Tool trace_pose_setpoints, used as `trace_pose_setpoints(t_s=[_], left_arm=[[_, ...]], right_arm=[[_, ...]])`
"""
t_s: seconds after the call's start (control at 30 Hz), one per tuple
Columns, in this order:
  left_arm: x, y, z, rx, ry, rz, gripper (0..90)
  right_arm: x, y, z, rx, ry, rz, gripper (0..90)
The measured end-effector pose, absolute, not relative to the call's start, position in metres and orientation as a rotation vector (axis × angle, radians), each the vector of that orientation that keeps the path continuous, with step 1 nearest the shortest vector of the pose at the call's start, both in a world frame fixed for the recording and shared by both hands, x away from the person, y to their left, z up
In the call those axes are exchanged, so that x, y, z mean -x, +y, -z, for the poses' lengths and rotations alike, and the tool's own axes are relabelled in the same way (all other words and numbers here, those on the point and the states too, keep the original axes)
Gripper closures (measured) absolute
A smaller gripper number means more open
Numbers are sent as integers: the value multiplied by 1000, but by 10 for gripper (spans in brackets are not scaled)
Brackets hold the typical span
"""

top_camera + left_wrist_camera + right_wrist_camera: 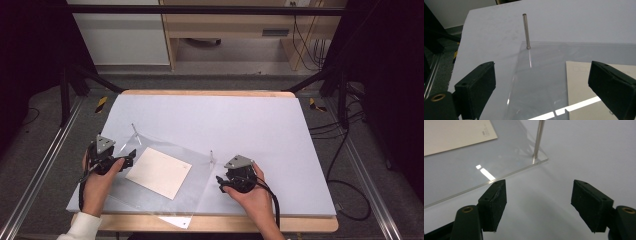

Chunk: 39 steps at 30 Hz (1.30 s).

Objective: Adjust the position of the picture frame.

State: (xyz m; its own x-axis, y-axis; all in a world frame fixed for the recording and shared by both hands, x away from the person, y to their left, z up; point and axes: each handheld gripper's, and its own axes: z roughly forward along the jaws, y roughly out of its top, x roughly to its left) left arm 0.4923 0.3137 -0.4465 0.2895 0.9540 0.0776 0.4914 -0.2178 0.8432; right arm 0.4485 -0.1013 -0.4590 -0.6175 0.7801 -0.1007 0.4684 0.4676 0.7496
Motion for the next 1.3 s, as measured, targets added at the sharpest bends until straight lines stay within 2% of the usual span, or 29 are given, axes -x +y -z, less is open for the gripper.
trace_pose_setpoints(t_s=[0.13, 0.43, 0.63, 1.03, 1.3], left_arm=[[-492, 314, 444, -1819, 1297, -816, 77], [-487, 315, 442, -1801, 1309, -838, 79], [-488, 314, 442, -1801, 1310, -829, 82], [-488, 312, 443, -1815, 1313, -821, 93], [-489, 310, 445, -1828, 1313, -819, 109]], right_arm=[[-445, -106, 458, -1053, 2259, -1023, 434], [-446, -99, 449, -1096, 2202, -987, 502], [-467, -82, 454, -1068, 2259, -988, 551], [-504, -59, 463, -1100, 2304, -980, 712], [-512, -57, 469, -1105, 2319, -991, 793]])
